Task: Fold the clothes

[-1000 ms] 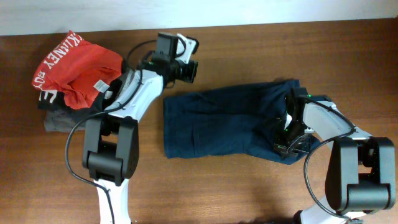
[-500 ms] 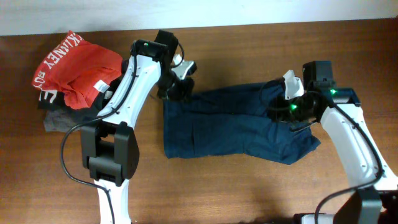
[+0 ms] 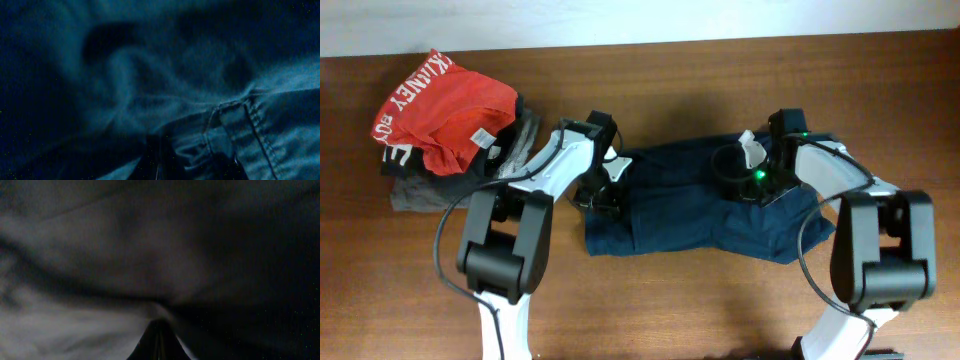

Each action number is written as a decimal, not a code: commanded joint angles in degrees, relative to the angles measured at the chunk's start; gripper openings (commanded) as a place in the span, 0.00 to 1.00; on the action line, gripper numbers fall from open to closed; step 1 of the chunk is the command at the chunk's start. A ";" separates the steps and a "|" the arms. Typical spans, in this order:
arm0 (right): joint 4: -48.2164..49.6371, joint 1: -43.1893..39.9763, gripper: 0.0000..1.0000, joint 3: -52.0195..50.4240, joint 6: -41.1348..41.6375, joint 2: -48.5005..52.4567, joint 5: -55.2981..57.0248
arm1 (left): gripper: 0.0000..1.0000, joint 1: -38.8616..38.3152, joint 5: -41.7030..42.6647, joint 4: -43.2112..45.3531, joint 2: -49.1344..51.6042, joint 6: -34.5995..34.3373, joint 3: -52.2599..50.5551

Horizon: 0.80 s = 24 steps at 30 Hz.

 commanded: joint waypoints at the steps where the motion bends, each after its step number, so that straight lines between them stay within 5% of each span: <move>1: 2.69 -2.08 0.04 -0.24 14.05 1.62 20.09 | 0.04 0.81 -8.46 2.32 0.68 -0.85 -7.30; 10: 3.39 -16.37 0.04 -0.11 18.14 1.57 23.32 | 0.01 4.04 -11.76 4.09 0.68 -1.62 -9.14; 24: -0.72 -20.96 0.04 1.64 3.61 -10.40 -7.74 | 0.01 4.28 -6.88 0.04 -6.45 -1.66 0.37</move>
